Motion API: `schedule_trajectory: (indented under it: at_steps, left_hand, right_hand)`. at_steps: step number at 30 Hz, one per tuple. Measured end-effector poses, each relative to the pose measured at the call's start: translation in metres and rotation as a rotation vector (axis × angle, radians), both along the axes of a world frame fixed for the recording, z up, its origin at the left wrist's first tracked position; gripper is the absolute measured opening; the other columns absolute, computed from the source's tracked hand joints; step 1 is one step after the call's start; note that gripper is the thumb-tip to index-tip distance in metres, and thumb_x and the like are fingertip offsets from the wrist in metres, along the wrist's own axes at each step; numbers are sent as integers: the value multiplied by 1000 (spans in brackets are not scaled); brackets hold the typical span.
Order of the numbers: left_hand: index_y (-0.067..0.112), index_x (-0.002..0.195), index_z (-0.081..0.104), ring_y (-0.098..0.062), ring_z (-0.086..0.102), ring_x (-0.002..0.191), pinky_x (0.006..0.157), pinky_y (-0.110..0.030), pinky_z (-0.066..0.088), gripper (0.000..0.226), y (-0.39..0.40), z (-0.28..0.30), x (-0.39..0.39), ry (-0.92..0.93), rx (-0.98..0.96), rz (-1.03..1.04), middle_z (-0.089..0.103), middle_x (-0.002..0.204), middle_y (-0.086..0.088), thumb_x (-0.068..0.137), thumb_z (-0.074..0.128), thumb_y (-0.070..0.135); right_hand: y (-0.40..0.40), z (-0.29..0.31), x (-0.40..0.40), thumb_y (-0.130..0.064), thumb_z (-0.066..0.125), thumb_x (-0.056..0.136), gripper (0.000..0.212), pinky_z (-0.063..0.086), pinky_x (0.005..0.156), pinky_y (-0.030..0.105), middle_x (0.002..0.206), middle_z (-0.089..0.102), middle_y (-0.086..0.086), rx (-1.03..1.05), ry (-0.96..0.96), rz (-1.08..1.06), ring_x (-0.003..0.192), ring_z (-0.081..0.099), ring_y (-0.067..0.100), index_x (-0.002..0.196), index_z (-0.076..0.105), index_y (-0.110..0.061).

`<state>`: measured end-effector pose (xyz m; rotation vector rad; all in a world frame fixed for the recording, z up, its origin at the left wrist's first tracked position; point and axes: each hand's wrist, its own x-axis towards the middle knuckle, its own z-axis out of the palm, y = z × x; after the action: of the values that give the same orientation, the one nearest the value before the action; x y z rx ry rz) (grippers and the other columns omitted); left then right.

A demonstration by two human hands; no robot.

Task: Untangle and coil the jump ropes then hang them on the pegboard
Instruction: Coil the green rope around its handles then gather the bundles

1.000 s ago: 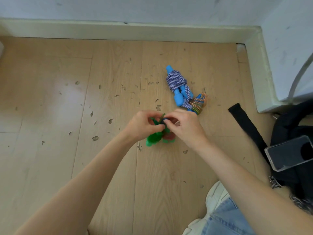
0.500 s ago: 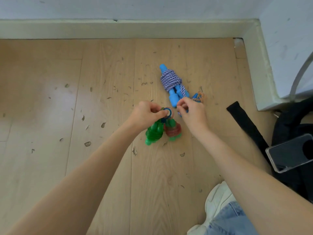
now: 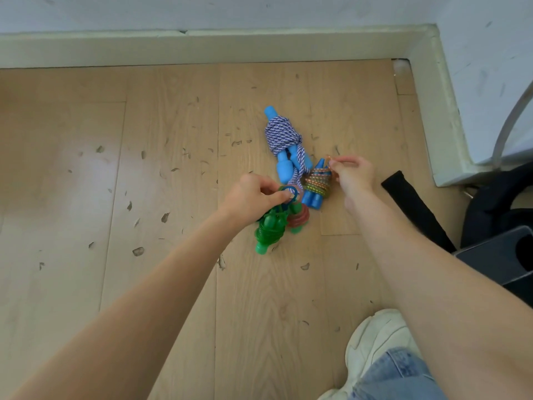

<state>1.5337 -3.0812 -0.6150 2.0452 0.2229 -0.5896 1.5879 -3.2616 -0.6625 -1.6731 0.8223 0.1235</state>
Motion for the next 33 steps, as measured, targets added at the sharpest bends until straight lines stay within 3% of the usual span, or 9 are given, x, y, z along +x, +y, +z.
schedule_trajectory:
  at_steps: [3,6,13,16,19,24,27,31,33]
  left_hand:
    - [19,66,64,7,44,41,38,-5,29,18,1,-2,0,-1,-24,8,47,54,10,82,68,26]
    - [26,61,61,11,45,42,38,-4,30,22,0,-2,-1,4,-33,27,49,54,13,82,68,26]
    - [11,72,65,-5,40,51,49,-19,34,20,1,-4,-10,40,-25,83,45,55,6,83,67,28]
    - [13,70,64,-5,41,52,51,-18,36,19,5,-3,-13,70,-16,97,45,55,6,83,66,27]
    - [9,73,65,-8,42,57,60,-26,40,19,8,-3,-16,79,-34,95,46,58,3,84,66,25]
    - [15,67,63,-9,44,59,62,-26,39,18,10,-5,-18,88,-31,78,49,59,4,83,67,24]
    - [15,68,63,-6,43,57,58,-20,38,18,12,-8,-19,90,-34,91,48,57,5,83,67,24]
    - [10,74,66,-7,44,58,61,-24,41,16,13,-9,-17,83,-33,140,48,59,4,83,67,23]
    - [10,74,66,-6,44,58,60,-22,41,16,12,-7,-17,91,-31,149,49,59,4,83,67,24]
  right_hand:
    - [-6,4,-5,2,64,81,25,50,75,20,87,64,-1,77,-66,9,80,60,6,91,54,-19]
    - [-11,9,-10,5,62,82,22,52,71,18,84,64,-3,109,-84,142,81,61,6,95,60,-13]
    - [-4,28,-10,1,63,83,20,49,68,22,80,58,-2,15,-40,350,73,56,9,77,55,-17]
    - [-5,34,-11,3,58,84,18,49,65,22,77,56,1,37,-6,512,70,55,11,89,54,-14]
    - [-2,30,-10,-1,50,86,22,46,65,28,68,49,2,-105,86,688,64,49,14,102,56,-16]
    - [5,15,-14,-27,58,86,15,41,72,30,72,54,-2,-211,207,720,76,51,16,76,60,-16]
    - [4,10,-16,-29,73,77,20,37,63,25,77,52,-5,-308,218,801,77,49,13,82,60,-14]
    - [4,8,-20,-28,69,82,13,39,95,35,119,48,12,-629,141,803,115,46,27,79,62,-18]
    - [7,13,-21,-26,64,86,15,42,93,36,116,54,11,-550,69,620,119,46,28,75,57,-18]
